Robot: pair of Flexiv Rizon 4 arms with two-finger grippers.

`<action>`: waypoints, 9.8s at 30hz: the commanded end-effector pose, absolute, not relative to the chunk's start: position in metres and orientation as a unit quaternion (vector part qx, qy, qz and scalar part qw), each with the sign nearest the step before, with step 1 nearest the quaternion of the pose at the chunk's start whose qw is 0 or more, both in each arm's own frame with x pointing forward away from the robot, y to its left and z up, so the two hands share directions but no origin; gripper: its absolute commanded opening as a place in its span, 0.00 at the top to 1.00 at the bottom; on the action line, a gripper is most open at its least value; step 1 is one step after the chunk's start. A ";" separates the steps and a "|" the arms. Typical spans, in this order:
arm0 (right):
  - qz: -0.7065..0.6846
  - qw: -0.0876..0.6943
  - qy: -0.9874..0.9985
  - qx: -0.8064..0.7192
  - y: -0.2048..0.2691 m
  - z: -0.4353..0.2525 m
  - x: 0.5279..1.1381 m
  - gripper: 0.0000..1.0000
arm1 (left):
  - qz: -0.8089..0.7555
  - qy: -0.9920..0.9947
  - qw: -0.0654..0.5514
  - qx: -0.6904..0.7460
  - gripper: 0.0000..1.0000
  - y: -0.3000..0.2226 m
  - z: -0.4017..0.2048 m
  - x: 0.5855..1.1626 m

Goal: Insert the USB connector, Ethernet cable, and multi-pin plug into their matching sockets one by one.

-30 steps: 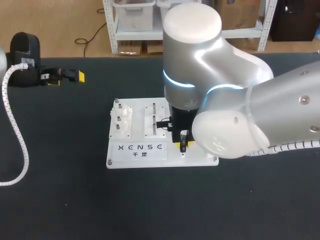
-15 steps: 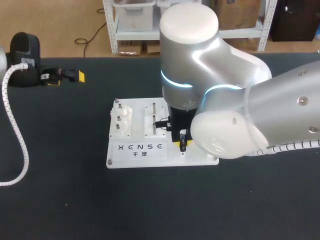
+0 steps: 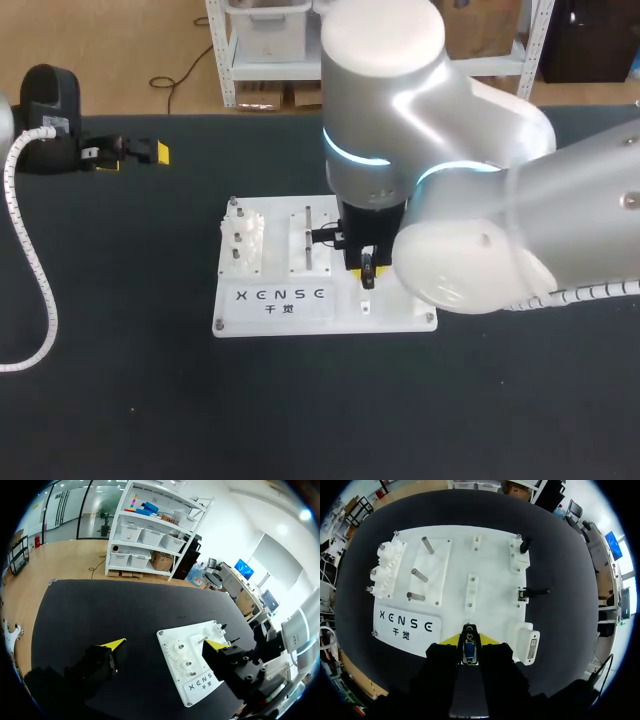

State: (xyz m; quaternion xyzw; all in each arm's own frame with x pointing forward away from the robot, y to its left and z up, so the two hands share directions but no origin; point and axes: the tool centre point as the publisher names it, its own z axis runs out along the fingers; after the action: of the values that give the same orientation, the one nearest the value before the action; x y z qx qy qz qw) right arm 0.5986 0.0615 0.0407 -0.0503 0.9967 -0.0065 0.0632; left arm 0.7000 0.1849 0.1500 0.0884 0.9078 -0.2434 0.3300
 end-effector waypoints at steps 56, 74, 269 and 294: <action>-0.023 0.089 0.996 0.001 -0.015 0.065 0.587 1.00 | -0.243 0.908 0.330 0.088 0.00 0.185 0.150 0.700; -0.025 0.085 0.996 0.003 -0.015 0.060 0.589 1.00 | -0.243 0.908 0.330 0.088 0.00 0.185 0.150 0.700; -0.001 0.074 0.997 0.000 -0.014 0.065 0.595 1.00 | -0.243 0.908 0.330 0.088 0.00 0.185 0.150 0.700; 0.000 0.068 0.998 0.000 -0.014 0.060 0.596 1.00 | -0.243 0.908 0.330 0.088 0.00 0.185 0.150 0.700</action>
State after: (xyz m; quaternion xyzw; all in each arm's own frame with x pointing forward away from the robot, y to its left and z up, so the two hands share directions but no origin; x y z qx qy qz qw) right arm 0.5952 -0.0140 0.0610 -0.0002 0.9977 -0.0012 0.0679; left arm 0.7000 0.1849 0.1500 0.0884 0.9078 -0.2434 0.3300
